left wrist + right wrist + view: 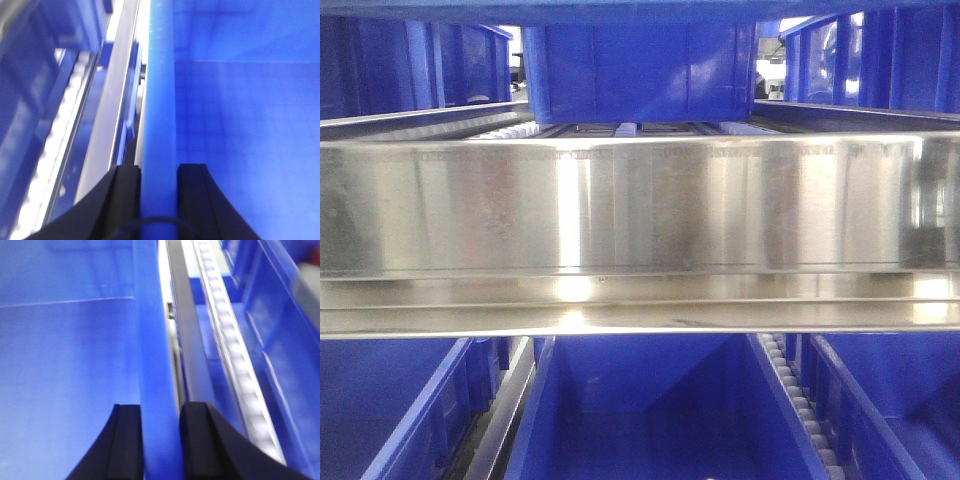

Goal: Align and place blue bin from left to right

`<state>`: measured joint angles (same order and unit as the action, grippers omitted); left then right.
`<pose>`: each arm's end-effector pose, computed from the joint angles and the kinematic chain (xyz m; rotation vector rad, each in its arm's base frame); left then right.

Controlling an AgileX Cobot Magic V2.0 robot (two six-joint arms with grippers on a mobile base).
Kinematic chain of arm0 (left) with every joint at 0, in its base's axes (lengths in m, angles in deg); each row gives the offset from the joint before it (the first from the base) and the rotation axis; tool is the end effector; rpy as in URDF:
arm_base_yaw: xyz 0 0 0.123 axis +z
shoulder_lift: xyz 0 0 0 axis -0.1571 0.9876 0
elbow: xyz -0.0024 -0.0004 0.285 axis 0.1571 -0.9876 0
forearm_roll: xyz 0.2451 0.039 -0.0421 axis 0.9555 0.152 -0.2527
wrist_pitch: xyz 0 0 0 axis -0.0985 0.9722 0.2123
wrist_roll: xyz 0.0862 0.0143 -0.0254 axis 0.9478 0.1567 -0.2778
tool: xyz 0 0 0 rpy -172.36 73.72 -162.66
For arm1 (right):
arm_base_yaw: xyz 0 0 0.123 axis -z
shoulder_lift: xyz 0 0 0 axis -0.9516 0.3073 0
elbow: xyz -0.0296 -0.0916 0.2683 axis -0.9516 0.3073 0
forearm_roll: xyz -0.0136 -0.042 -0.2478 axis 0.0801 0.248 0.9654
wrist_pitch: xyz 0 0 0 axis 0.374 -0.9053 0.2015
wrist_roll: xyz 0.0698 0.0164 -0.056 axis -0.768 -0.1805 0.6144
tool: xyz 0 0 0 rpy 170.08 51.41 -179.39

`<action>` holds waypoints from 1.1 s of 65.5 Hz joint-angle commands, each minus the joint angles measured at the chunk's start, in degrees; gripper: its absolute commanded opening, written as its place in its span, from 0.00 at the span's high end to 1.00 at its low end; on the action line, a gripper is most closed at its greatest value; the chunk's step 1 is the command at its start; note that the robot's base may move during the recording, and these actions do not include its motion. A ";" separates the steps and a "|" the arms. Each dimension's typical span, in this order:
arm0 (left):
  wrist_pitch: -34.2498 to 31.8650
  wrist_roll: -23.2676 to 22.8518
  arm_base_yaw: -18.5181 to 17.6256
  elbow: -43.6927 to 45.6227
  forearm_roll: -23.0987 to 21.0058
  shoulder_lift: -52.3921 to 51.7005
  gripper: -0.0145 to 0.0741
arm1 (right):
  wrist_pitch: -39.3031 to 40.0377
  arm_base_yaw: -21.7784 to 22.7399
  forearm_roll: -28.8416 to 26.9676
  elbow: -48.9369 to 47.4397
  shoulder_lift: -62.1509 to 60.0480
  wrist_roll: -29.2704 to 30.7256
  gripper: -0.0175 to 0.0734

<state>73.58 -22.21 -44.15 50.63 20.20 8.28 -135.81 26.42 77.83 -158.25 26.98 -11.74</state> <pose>0.2773 -0.1366 0.4869 -0.1185 2.2105 0.0531 0.2431 0.1916 0.4762 -0.1687 2.2829 0.1028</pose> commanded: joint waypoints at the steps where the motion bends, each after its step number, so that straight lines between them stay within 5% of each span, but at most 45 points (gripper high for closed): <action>1: -5.15 -3.45 -3.42 -3.05 -0.77 -4.18 0.96 | 6.54 -3.43 2.78 3.15 -3.62 -3.68 0.88; 21: -5.15 -9.93 -9.87 -15.76 3.92 -13.96 0.96 | 8.56 -10.08 6.22 14.04 -11.78 -11.14 0.88; 72: -5.15 -9.40 -9.89 -15.88 3.24 -14.77 0.96 | 8.45 -12.80 8.11 15.96 -13.10 -12.74 0.88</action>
<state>73.71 -31.48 -52.66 34.27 25.80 -5.90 -134.66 14.47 84.71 -141.85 14.57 -24.07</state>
